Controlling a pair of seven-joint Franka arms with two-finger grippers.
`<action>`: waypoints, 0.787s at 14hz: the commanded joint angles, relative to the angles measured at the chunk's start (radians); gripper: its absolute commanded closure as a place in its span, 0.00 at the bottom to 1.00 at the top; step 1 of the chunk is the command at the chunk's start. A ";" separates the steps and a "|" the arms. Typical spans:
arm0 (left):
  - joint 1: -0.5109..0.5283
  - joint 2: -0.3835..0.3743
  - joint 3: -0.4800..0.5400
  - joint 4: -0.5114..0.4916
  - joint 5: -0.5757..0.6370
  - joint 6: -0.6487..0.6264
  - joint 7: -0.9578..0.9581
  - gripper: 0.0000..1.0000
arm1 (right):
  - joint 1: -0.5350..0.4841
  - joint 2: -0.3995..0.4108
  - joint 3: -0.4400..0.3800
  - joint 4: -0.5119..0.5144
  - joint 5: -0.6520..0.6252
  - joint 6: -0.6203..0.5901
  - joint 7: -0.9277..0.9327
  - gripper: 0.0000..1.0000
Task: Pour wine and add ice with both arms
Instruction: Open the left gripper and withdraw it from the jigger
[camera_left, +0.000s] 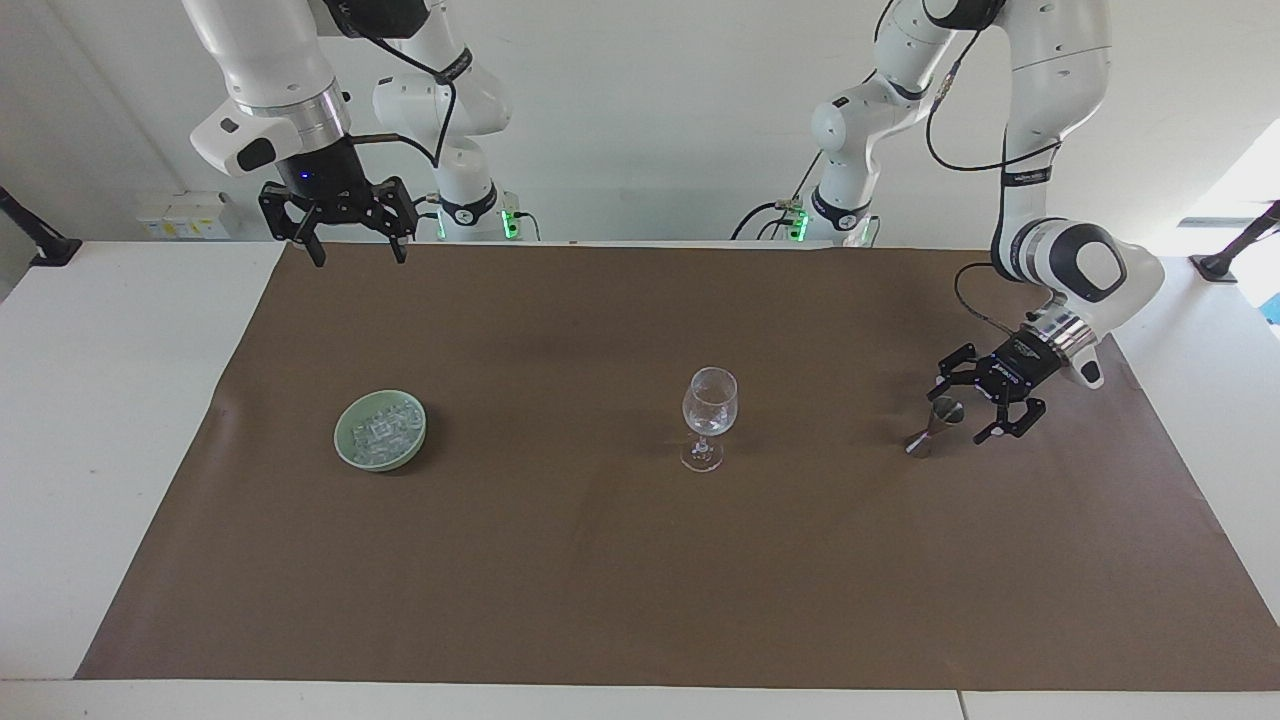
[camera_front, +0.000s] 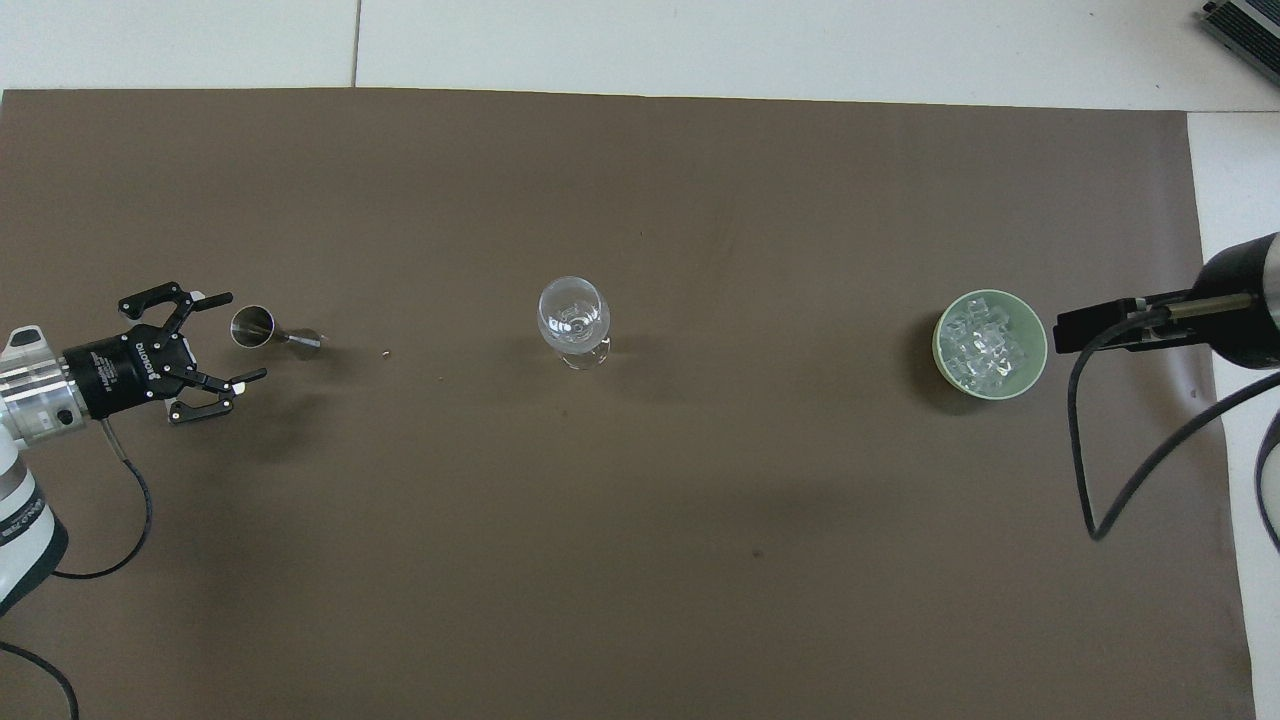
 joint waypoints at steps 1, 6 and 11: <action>0.016 -0.039 -0.008 0.020 0.121 -0.004 0.010 0.00 | -0.009 -0.012 0.003 -0.006 0.023 -0.013 -0.023 0.00; -0.003 -0.079 -0.011 0.137 0.436 -0.012 0.016 0.00 | -0.009 -0.012 0.004 -0.006 0.023 -0.013 -0.023 0.00; -0.026 -0.126 -0.022 0.190 0.688 -0.015 0.038 0.00 | -0.009 -0.012 0.003 -0.006 0.023 -0.013 -0.023 0.00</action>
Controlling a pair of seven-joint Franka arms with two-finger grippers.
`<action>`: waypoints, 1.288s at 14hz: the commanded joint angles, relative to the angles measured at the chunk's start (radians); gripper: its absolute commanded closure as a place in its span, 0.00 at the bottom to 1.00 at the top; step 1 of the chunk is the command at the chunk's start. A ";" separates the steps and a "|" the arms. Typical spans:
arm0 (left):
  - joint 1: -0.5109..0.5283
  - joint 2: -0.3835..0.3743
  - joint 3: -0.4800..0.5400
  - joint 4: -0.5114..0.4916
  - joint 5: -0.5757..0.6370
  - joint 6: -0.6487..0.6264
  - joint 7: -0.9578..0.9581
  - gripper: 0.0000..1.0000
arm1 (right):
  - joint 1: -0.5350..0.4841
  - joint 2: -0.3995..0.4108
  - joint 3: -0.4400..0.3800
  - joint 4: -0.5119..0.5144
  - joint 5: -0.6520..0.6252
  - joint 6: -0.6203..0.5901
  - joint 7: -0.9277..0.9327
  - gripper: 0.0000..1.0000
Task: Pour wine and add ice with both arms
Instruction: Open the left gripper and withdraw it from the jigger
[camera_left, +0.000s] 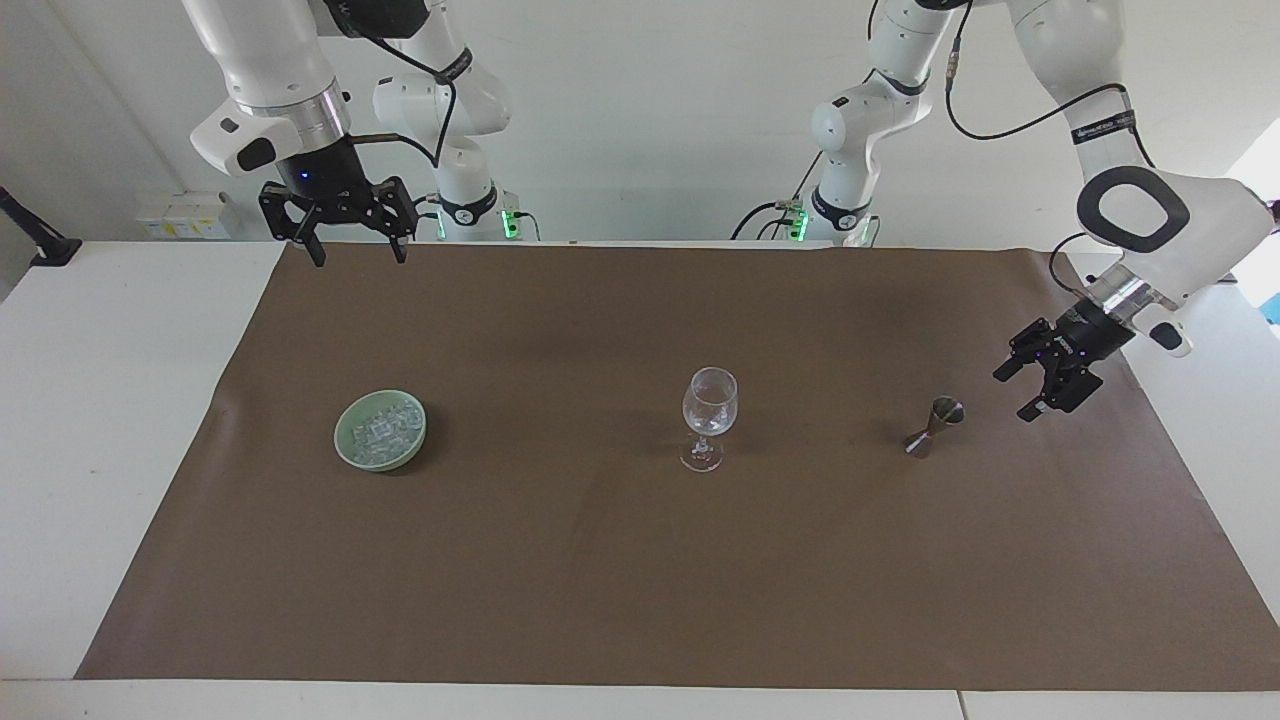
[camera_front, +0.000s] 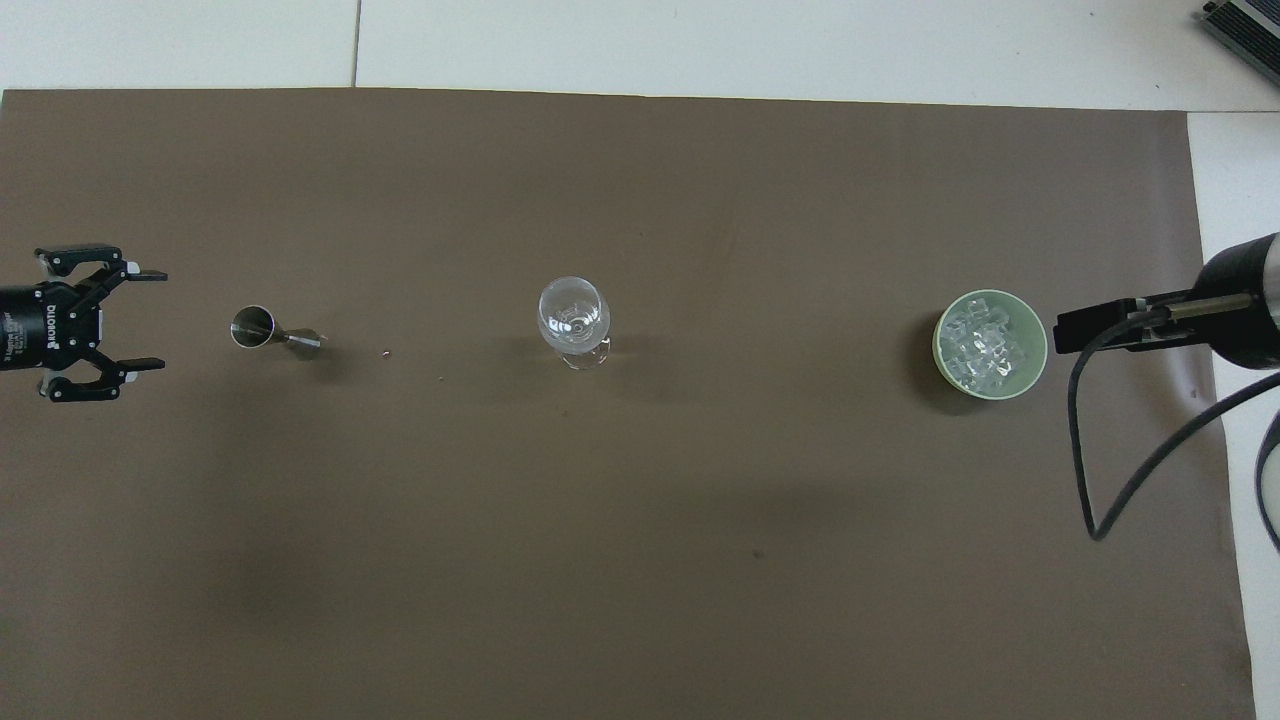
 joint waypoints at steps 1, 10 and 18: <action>-0.019 -0.043 0.004 0.023 0.114 -0.014 0.043 0.00 | -0.009 -0.012 0.004 -0.006 0.023 -0.013 -0.023 0.00; -0.037 -0.091 0.006 0.141 0.263 -0.149 0.350 0.00 | -0.009 -0.012 0.003 -0.006 0.023 -0.013 -0.022 0.00; -0.146 -0.108 0.016 0.244 0.444 -0.273 0.473 0.00 | -0.009 -0.012 0.004 -0.006 0.023 -0.013 -0.023 0.00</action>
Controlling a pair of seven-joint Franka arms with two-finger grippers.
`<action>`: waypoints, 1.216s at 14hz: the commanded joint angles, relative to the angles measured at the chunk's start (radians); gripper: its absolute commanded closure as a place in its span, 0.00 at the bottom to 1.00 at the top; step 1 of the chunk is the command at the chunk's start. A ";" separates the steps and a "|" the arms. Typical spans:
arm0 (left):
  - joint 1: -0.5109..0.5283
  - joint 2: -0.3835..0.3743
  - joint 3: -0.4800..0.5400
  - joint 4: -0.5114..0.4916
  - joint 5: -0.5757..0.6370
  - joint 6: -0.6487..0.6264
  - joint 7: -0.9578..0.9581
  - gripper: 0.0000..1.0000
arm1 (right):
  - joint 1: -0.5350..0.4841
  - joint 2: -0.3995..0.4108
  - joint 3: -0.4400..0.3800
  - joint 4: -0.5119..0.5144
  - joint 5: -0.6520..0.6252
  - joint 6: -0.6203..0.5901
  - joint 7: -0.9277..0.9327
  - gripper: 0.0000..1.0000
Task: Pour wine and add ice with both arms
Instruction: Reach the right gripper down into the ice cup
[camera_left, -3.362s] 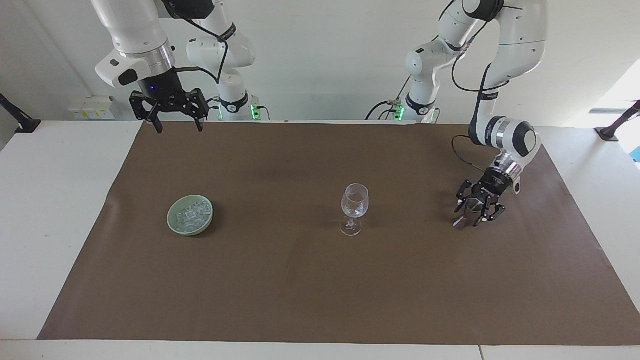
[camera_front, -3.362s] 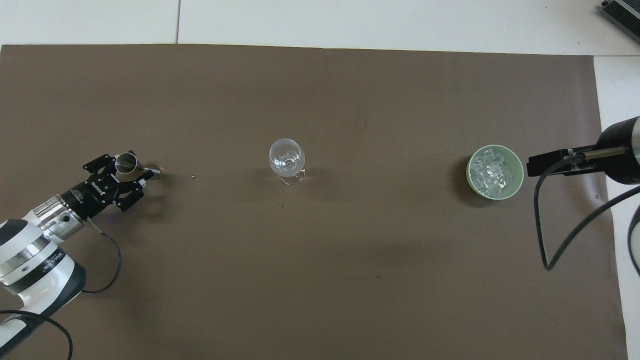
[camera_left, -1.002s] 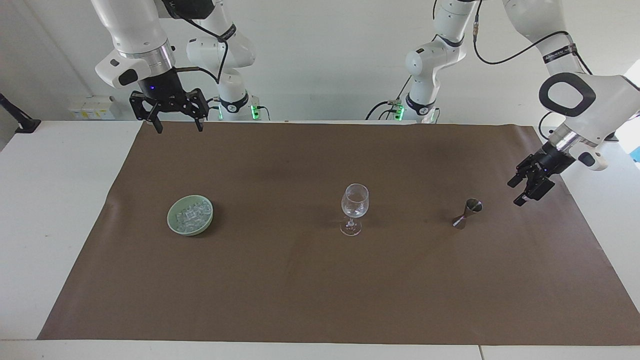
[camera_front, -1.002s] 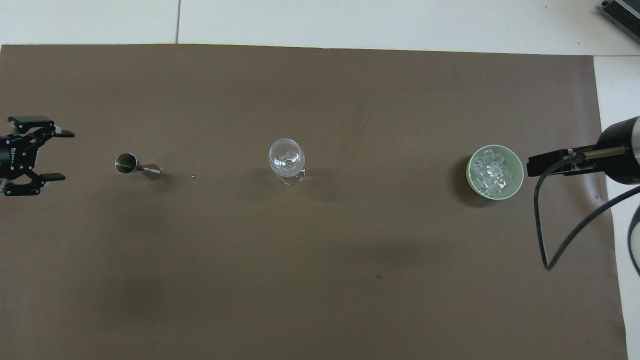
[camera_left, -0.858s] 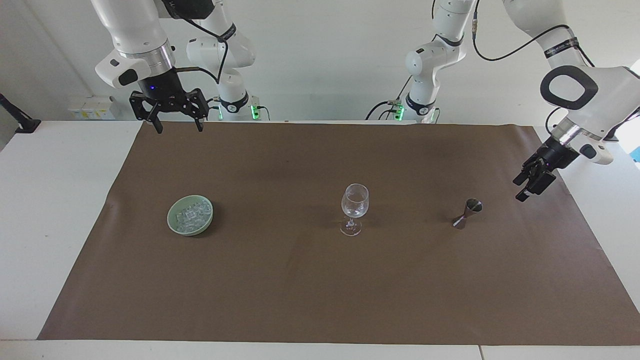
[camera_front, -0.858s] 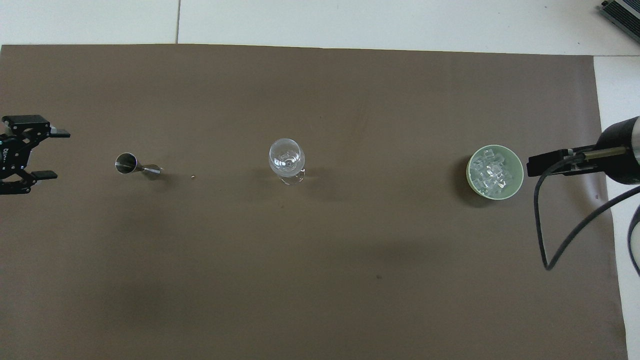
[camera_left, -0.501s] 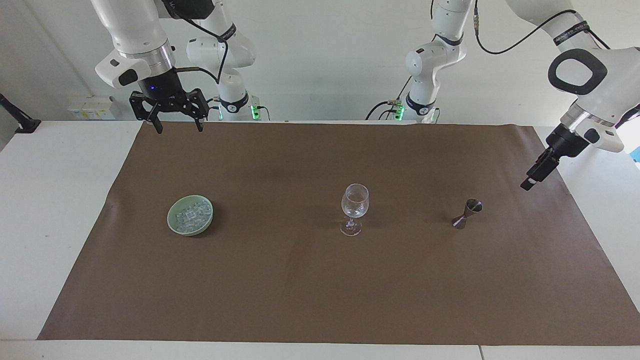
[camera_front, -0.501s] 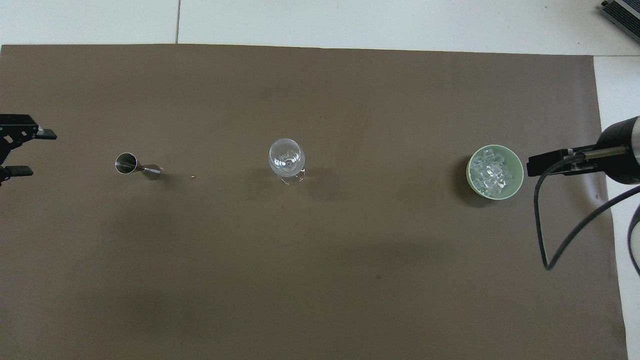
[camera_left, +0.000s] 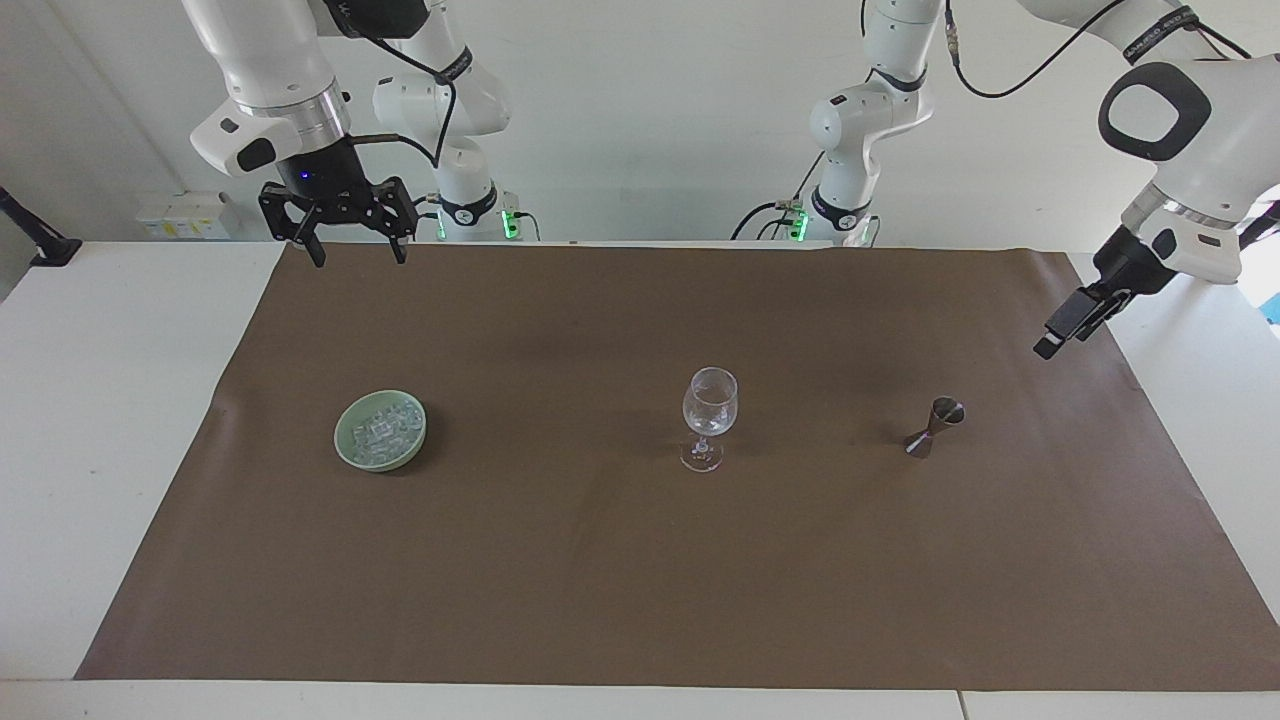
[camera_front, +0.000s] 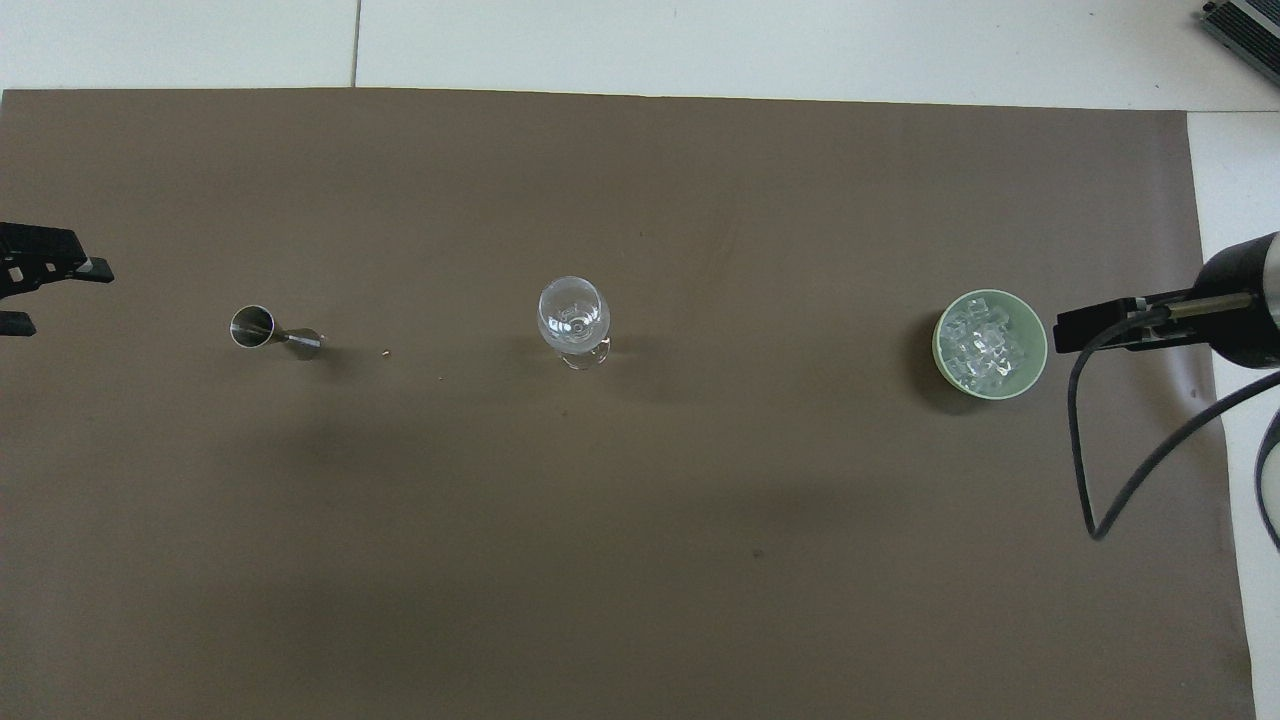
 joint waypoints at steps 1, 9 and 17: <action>-0.071 -0.016 0.026 0.026 0.053 -0.055 0.043 0.00 | -0.009 -0.012 0.004 -0.006 0.023 -0.013 -0.023 0.00; -0.262 -0.019 0.126 0.149 0.171 -0.212 0.169 0.00 | -0.008 -0.012 0.007 -0.005 0.025 -0.022 -0.025 0.00; -0.266 -0.118 0.118 0.077 0.171 -0.236 0.178 0.00 | -0.034 -0.087 -0.007 -0.290 0.007 0.317 -0.037 0.00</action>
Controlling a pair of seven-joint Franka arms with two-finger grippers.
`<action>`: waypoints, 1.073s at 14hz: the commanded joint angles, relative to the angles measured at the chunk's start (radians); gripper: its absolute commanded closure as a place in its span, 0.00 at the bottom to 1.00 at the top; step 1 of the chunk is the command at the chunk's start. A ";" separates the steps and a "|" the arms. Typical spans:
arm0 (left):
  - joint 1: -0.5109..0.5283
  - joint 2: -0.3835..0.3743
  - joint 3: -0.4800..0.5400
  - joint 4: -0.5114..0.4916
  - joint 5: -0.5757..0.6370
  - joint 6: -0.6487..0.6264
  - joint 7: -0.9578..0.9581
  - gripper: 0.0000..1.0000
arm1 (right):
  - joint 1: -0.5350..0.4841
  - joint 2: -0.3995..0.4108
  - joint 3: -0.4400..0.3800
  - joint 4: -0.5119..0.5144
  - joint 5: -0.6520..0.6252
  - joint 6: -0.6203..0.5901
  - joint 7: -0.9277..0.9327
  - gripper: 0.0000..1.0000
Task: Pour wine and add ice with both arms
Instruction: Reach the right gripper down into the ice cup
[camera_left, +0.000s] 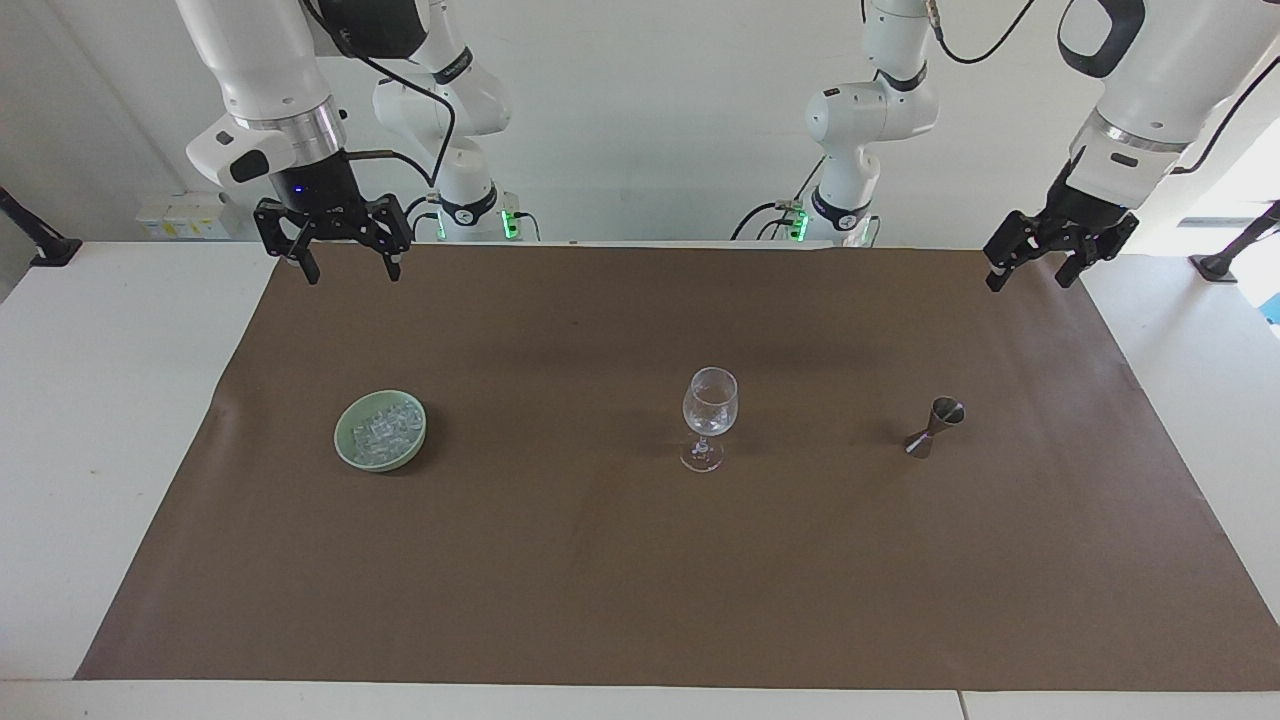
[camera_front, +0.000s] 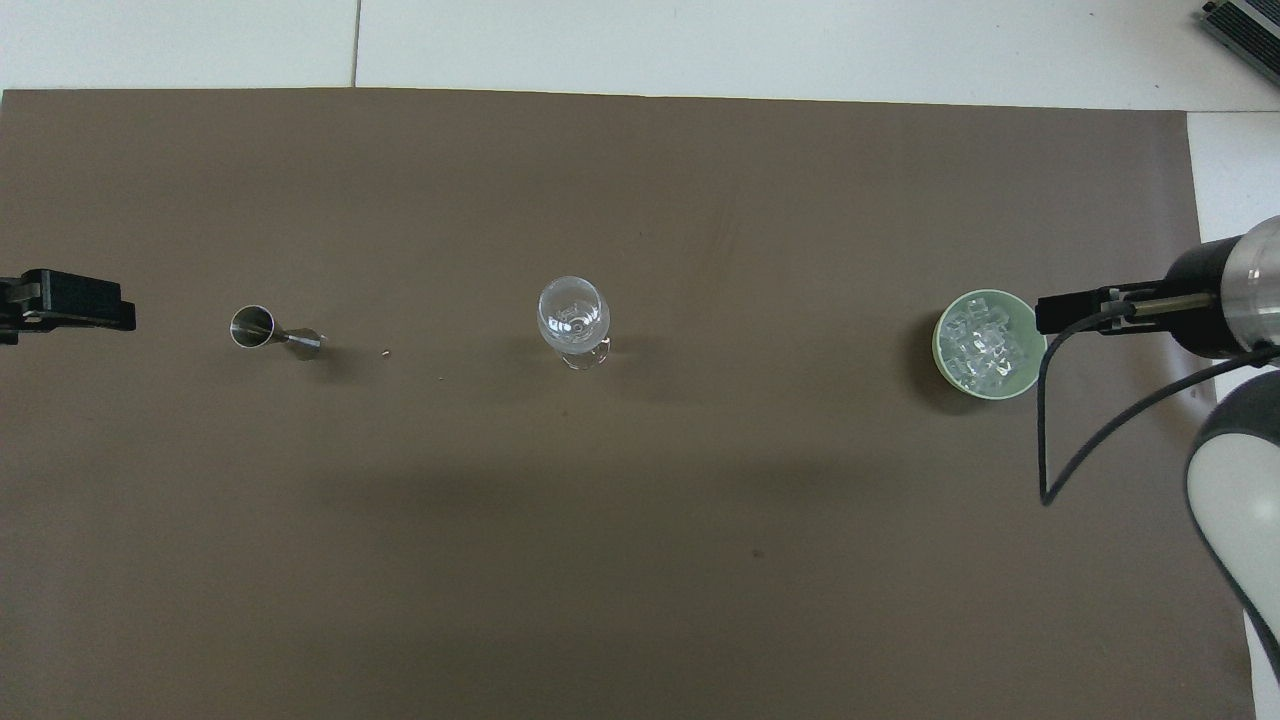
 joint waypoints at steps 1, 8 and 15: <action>-0.012 -0.034 0.011 -0.003 0.035 -0.054 0.021 0.00 | -0.031 -0.053 0.005 -0.122 0.007 0.067 -0.057 0.00; -0.012 -0.069 0.005 -0.014 0.072 -0.116 0.057 0.00 | -0.105 -0.002 0.005 -0.317 0.006 0.311 -0.158 0.00; -0.013 -0.070 -0.003 -0.015 0.068 -0.136 0.052 0.00 | -0.126 0.124 0.004 -0.363 0.007 0.532 -0.172 0.00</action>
